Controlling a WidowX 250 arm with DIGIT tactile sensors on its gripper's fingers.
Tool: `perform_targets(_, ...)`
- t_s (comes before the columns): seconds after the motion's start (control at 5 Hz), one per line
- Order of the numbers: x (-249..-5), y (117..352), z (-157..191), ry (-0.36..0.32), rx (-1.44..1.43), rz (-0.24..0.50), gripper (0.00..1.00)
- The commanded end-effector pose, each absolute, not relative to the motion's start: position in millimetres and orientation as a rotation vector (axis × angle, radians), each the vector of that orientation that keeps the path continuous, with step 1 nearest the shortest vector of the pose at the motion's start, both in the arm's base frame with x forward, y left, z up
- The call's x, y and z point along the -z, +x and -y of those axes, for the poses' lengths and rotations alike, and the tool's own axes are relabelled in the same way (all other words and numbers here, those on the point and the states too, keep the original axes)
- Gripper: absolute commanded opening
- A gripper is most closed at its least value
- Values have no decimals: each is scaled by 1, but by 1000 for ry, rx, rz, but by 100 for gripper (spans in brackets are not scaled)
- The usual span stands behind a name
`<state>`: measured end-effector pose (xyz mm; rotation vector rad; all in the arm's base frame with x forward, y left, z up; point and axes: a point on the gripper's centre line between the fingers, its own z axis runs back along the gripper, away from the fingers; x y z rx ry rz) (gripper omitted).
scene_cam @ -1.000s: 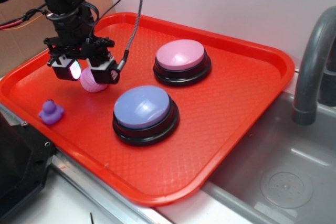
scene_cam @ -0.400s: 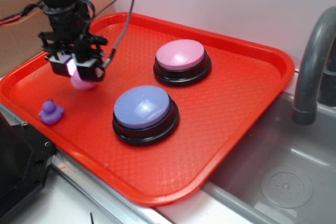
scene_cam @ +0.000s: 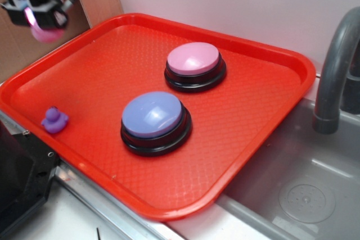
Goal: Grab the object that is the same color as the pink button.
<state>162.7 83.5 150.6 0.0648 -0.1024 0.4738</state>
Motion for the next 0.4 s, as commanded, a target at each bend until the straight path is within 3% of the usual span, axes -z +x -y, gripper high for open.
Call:
perform_targets(0.0, -213, 174, -87, 51, -401, 209, 0)
perform_targets(0.2, -208, 176, -81, 74, -387, 192, 0)
